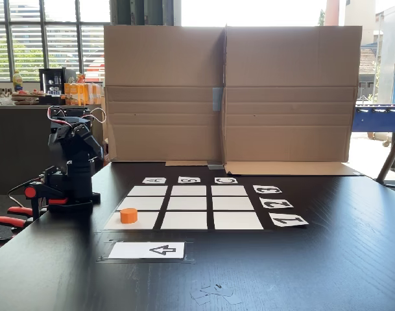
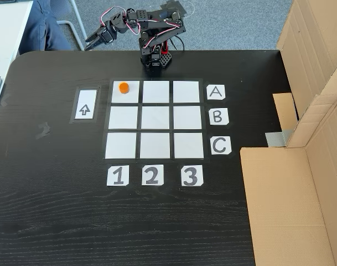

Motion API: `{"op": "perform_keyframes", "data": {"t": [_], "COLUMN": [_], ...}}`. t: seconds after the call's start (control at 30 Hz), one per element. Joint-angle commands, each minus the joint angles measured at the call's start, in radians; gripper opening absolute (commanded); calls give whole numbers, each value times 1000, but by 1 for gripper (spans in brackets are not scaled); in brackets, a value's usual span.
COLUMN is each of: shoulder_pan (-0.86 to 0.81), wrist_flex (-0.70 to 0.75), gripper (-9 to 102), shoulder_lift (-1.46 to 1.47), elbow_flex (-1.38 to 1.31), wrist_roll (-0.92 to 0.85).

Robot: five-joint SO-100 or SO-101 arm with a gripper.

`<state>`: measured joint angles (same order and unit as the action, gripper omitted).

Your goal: Pick up the round, orange token and place it in the grid on square A1.

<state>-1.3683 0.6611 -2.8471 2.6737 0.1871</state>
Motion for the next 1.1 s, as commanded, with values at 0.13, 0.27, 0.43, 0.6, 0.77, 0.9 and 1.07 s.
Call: {"op": "perform_keyframes", "data": {"t": [0.13,0.27,0.43,0.6,0.77,0.9,1.07], "shoulder_pan": [-170,-216,-238,-256,-255,-249,-256], "wrist_flex": [5,6,9,31,227,341,479], "gripper": [24,20,13,10,4,3,2], "shoulder_lift": [-181,-299,-362,-423,-476,-476,-474], "elbow_flex": [75,183,288,377,376,379,380], "wrist_roll": [-58,-84,-110,-115,-140,-144,-160]}}
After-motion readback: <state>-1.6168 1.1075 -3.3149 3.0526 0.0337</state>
